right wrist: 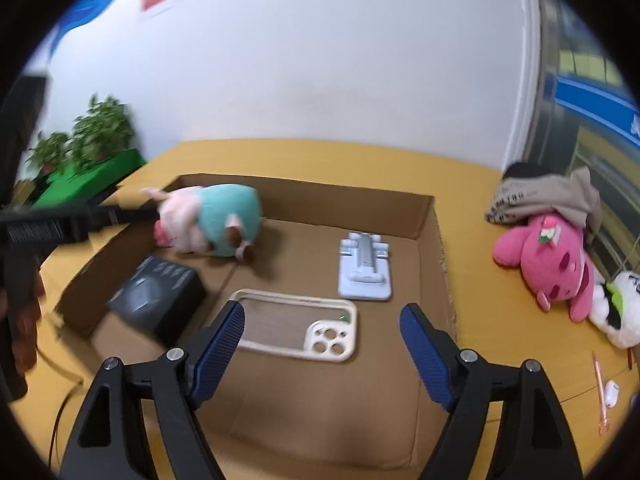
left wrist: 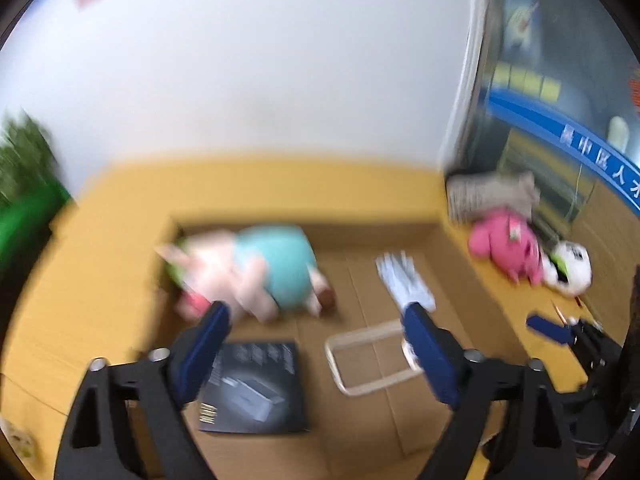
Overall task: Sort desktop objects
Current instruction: 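Carry the phone case into the cardboard box and open both tools, then move both tools to the black sunglasses and grasp them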
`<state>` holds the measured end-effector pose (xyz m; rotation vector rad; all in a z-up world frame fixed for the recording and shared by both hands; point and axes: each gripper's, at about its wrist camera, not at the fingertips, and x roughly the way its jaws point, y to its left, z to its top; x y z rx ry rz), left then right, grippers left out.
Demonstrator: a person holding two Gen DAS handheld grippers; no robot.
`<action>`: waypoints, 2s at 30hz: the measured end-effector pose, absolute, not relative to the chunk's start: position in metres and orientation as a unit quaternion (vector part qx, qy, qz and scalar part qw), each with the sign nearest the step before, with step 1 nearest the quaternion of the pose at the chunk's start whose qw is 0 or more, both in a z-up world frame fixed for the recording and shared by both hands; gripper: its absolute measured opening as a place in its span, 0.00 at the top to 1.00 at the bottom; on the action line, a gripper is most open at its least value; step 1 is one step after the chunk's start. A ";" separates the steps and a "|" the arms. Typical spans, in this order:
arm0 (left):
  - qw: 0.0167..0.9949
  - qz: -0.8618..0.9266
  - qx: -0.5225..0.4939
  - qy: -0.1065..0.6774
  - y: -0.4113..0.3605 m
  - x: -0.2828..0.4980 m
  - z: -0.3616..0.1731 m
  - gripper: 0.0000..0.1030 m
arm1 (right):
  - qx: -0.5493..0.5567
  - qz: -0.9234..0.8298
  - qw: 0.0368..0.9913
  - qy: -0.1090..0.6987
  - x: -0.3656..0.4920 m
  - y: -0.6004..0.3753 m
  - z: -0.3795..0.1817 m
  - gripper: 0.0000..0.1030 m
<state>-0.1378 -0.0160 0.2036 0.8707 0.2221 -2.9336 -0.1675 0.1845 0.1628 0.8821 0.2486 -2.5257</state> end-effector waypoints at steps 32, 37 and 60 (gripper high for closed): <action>0.054 -0.971 0.231 0.034 -0.004 -0.021 0.192 0.00 | 0.308 -0.911 0.254 0.105 -0.092 0.179 0.170 0.21; 0.048 -0.966 0.250 0.043 -0.001 -0.014 0.177 0.00 | 0.316 -0.908 0.256 0.103 -0.089 0.187 0.162 0.21; -0.051 -0.922 0.371 0.095 0.032 -0.001 0.088 0.00 | 0.475 -0.828 0.253 0.156 -0.064 0.289 0.036 0.48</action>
